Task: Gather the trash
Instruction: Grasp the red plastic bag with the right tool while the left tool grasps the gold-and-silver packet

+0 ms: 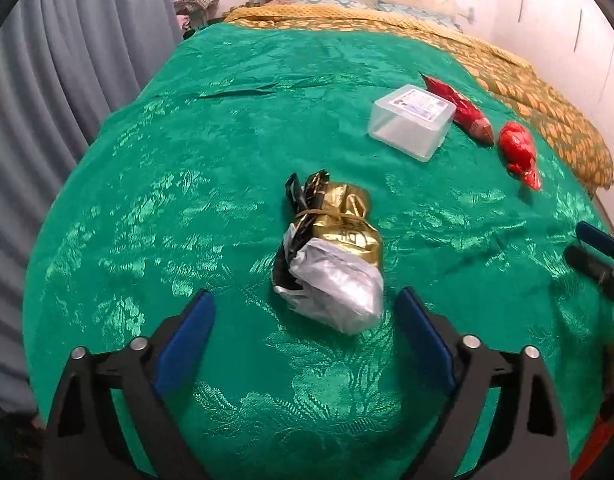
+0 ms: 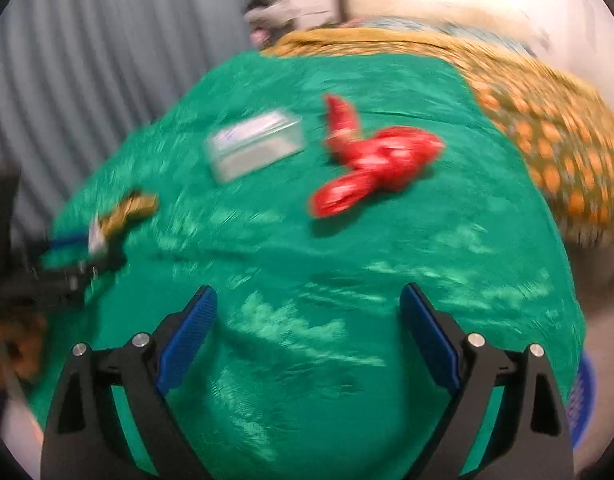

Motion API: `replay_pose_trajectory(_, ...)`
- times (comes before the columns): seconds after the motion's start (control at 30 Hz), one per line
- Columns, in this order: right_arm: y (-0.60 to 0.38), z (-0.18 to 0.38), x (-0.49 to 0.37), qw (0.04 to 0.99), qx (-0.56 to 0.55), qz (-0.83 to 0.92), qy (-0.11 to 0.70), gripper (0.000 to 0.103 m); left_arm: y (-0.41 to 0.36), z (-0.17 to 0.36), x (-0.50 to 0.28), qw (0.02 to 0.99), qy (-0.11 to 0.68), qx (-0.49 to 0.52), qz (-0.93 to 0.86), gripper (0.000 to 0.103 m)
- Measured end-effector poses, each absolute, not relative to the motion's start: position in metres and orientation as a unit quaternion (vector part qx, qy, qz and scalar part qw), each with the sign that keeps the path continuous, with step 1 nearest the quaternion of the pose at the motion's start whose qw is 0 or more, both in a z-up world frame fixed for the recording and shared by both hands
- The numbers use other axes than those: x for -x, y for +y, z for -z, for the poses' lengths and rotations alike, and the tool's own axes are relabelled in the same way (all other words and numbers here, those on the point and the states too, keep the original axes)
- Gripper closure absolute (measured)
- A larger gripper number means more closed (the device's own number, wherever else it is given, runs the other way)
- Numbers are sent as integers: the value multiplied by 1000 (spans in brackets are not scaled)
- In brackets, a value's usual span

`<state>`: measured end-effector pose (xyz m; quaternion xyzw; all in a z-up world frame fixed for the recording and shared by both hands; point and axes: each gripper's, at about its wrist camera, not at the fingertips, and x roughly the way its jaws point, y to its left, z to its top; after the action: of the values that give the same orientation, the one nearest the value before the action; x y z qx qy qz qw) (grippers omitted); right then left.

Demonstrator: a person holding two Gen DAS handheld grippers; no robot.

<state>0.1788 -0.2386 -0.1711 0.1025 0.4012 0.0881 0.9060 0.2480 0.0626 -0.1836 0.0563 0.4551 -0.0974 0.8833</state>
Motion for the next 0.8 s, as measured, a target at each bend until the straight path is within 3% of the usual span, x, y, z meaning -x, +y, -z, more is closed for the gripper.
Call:
replay_pose_trajectory(0.47,-231,166,-289,889,-93,0,449,13,60,186,-251,882,458,-56,94,5)
replay_pose_trajectory(0.53,-233,170,-294,886,-83,6,456,25,61,186,-252,882,458,-55,95,5)
replay_pose_trajectory(0.57,-235,169,-294,888,-72,12,453,47,61,186,-252,882,458,-54,95,5)
replay_pose_trajectory(0.8,-249,154,-258,902,-42,-69,425,53,61,186,-252,882,458,-53,95,5)
